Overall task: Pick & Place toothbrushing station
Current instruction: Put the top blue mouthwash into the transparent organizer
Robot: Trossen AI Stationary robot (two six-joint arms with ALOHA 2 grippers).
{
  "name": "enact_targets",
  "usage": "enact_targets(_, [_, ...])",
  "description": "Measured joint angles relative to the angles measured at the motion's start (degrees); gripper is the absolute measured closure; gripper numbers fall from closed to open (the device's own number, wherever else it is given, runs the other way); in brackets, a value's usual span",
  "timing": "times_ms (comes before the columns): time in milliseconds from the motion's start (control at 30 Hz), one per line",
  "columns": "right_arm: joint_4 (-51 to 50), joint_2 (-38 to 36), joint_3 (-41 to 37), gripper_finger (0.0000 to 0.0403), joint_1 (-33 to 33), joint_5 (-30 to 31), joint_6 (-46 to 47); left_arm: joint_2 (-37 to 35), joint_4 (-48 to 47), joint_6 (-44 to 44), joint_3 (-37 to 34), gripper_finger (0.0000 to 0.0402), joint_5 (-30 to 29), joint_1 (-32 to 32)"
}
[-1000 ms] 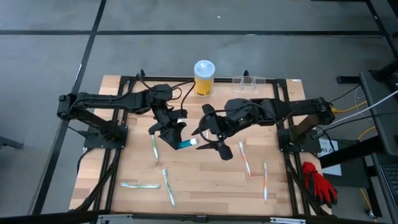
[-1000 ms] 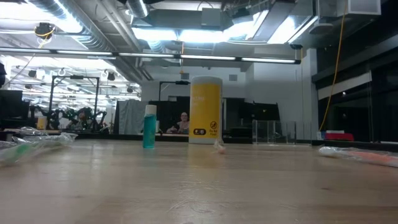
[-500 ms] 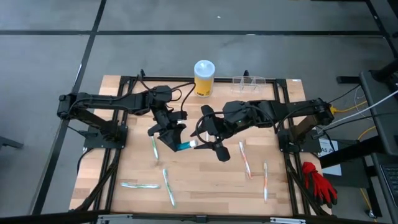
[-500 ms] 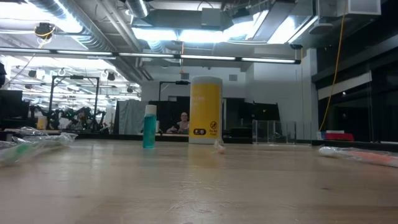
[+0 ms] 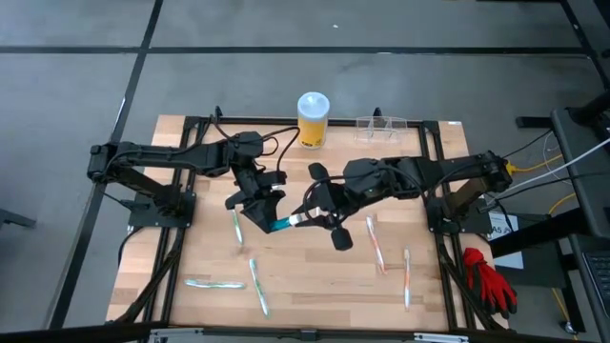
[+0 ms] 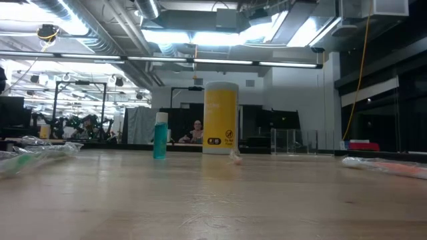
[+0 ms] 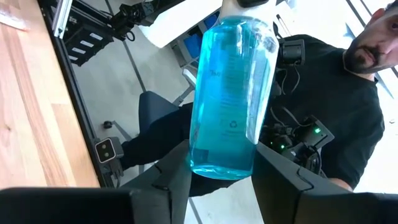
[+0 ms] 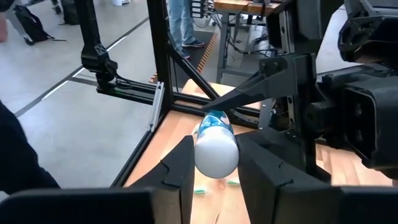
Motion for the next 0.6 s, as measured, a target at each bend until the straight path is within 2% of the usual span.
enact_targets(367, [-2.55, 0.13, 2.47, 0.0305, 1.07, 3.08, 1.0, -0.06, -1.22, 4.49, 0.19, 0.0235, 0.56, 2.71])
enact_targets(533, [-10.01, 0.39, 5.69, 0.0303, 1.83, 6.31, 1.74, -0.03, -6.74, 10.41, 0.22, 0.0235, 1.0, 6.0])
enact_targets(600, [-11.96, -0.04, 6.99, 0.0303, 2.34, 4.53, 3.1, -0.55, -11.29, 13.93, -0.11, 0.0236, 1.18, 7.96])
